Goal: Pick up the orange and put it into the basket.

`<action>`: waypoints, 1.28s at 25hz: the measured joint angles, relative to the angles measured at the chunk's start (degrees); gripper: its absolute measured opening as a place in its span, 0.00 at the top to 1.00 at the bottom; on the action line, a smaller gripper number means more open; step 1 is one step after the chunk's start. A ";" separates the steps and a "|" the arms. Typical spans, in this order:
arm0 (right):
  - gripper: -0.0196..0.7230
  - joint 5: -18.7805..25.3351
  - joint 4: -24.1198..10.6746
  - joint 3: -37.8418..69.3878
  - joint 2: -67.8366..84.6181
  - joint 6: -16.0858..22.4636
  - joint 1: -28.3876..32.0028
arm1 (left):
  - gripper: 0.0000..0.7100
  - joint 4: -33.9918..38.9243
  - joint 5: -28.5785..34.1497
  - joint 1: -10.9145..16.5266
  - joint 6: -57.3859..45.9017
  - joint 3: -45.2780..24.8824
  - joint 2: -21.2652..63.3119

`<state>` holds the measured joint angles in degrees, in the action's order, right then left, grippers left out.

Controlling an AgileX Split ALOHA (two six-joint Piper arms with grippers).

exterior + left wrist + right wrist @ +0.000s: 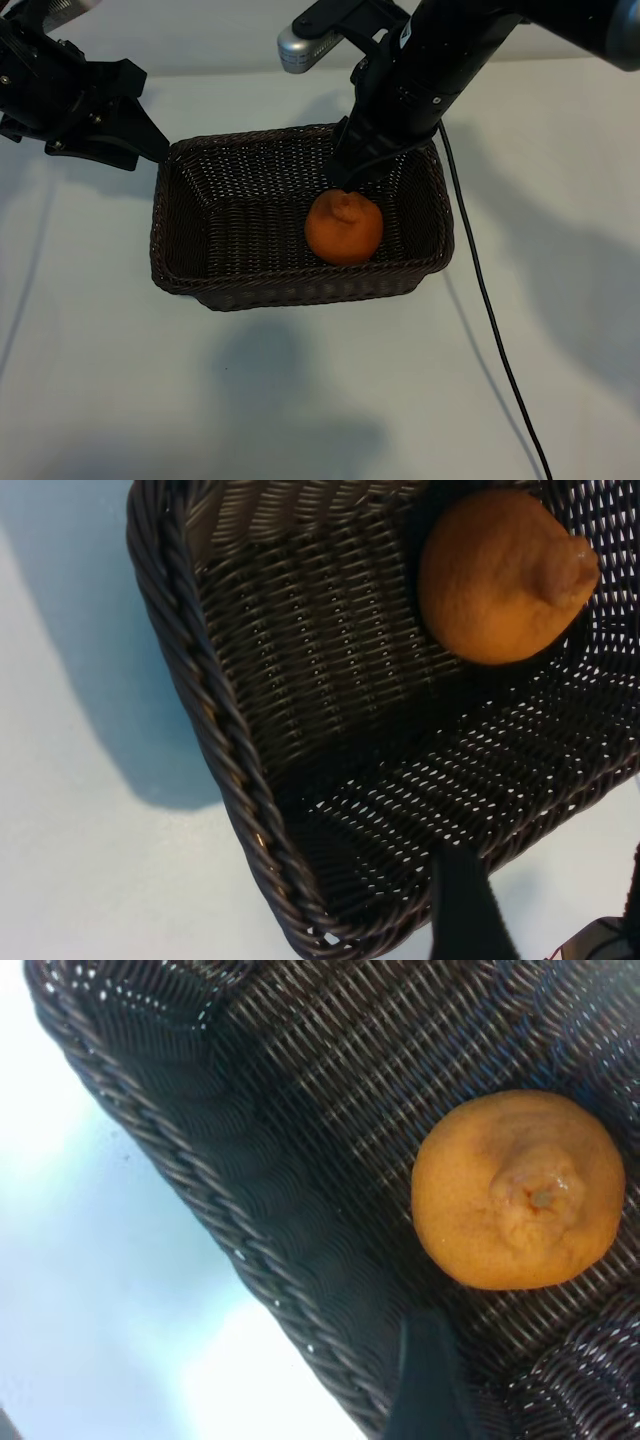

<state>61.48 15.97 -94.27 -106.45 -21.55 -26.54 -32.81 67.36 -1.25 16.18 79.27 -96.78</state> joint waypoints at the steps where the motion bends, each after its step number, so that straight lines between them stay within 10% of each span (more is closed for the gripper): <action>1: 0.34 0.23 -0.05 0.00 0.29 0.00 0.00 | 0.40 0.00 0.00 0.00 0.00 0.00 0.00; 32: 0.34 8.41 -1.32 0.00 4.63 1.08 24.08 | 0.40 0.00 0.00 0.00 1.23 0.00 0.00</action>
<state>69.89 14.64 -94.27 -101.81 -20.47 -2.46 -32.81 67.36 -1.25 17.41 79.27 -96.78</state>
